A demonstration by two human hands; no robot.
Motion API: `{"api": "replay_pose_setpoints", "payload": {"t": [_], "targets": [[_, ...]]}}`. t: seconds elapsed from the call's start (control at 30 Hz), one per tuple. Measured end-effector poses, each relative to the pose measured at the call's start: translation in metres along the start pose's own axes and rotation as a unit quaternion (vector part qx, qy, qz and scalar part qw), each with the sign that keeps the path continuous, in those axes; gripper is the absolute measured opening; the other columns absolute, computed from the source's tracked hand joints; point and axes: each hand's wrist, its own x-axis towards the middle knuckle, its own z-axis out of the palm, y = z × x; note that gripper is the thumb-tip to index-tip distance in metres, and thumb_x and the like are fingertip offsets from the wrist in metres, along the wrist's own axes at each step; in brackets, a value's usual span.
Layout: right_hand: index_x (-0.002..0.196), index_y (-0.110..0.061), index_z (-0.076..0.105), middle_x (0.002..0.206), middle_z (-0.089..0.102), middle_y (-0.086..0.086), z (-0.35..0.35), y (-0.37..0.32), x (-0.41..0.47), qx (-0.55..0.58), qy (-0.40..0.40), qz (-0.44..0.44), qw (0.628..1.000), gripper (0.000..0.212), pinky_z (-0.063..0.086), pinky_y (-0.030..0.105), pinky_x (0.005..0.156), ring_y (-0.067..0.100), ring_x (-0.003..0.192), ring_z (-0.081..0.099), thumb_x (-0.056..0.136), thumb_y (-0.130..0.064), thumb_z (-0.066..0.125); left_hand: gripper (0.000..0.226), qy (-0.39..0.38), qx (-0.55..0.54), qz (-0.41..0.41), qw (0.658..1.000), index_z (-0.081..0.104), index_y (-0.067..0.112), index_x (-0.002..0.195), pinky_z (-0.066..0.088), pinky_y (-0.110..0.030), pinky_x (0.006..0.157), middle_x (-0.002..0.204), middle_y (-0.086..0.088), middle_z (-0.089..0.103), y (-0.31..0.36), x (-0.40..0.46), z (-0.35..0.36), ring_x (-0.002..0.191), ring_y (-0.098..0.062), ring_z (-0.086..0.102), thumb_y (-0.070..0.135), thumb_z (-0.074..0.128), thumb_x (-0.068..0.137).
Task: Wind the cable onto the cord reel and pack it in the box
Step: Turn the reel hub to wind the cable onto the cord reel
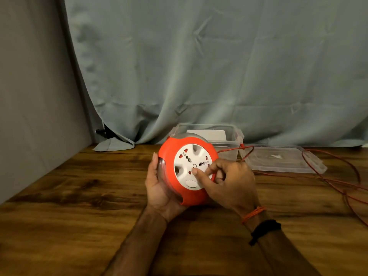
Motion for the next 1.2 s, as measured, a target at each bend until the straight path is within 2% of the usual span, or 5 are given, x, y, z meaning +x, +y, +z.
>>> {"api": "replay_pose_setpoints", "payload": {"t": [0.3, 0.6, 0.73, 0.93, 1.2], "targets": [[0.139, -0.033, 0.045, 0.063, 0.042, -0.016, -0.01, 0.006, -0.002, -0.096, -0.11, -0.096, 0.985, 0.064, 0.054, 0.038, 0.075, 0.019, 0.065, 0.059, 0.078, -0.041, 0.059, 0.077, -0.008, 0.021, -0.007, 1.0, 0.062, 0.015, 0.132, 0.05, -0.054, 0.094, 0.135, -0.02, 0.059, 0.001, -0.001, -0.005, 0.123, -0.04, 0.056, 0.071, 0.048, 0.081], [0.135, -0.033, 0.047, 0.076, 0.061, -0.005, -0.003, 0.005, -0.008, -0.124, -0.069, -0.061, 0.988, 0.065, 0.049, 0.037, 0.085, 0.023, 0.084, 0.062, 0.073, -0.051, 0.06, 0.078, 0.016, 0.043, -0.004, 0.999, 0.066, 0.016, 0.126, 0.05, -0.054, 0.098, 0.135, -0.02, 0.06, 0.0, -0.001, 0.0, 0.123, -0.039, 0.057, 0.072, 0.047, 0.077], [0.103, -0.027, 0.065, 0.087, 0.071, 0.0, 0.003, -0.003, -0.011, -0.134, 0.004, -0.004, 0.991, 0.062, 0.047, 0.033, 0.075, 0.025, 0.085, 0.065, 0.06, -0.071, 0.069, 0.072, 0.012, 0.039, 0.011, 0.999, 0.071, 0.017, 0.12, 0.055, -0.051, 0.091, 0.127, -0.018, 0.065, -0.002, -0.002, 0.002, 0.117, -0.036, 0.062, 0.069, 0.043, 0.08], [0.049, -0.017, 0.055, 0.048, 0.056, -0.009, 0.013, -0.012, -0.01, -0.07, 0.027, 0.048, 0.996, 0.066, 0.041, 0.022, 0.047, 0.01, 0.054, 0.059, 0.07, -0.08, 0.056, 0.075, -0.014, 0.044, -0.001, 0.999, 0.069, 0.014, 0.123, 0.049, -0.051, 0.1, 0.128, -0.018, 0.065, -0.003, -0.003, 0.006, 0.119, -0.036, 0.061, 0.07, 0.046, 0.08], [0.09, -0.028, 0.061, 0.049, 0.037, -0.023, -0.006, 0.003, -0.002, -0.001, -0.018, -0.051, 0.999, 0.032, 0.056, 0.033, 0.06, 0.01, 0.056, 0.059, 0.073, -0.055, 0.062, 0.076, -0.012, 0.025, 0.006, 1.0, 0.066, 0.014, 0.127, 0.051, -0.051, 0.096, 0.131, -0.018, 0.063, 0.0, -0.002, 0.004, 0.12, -0.037, 0.059, 0.071, 0.041, 0.083]]}}
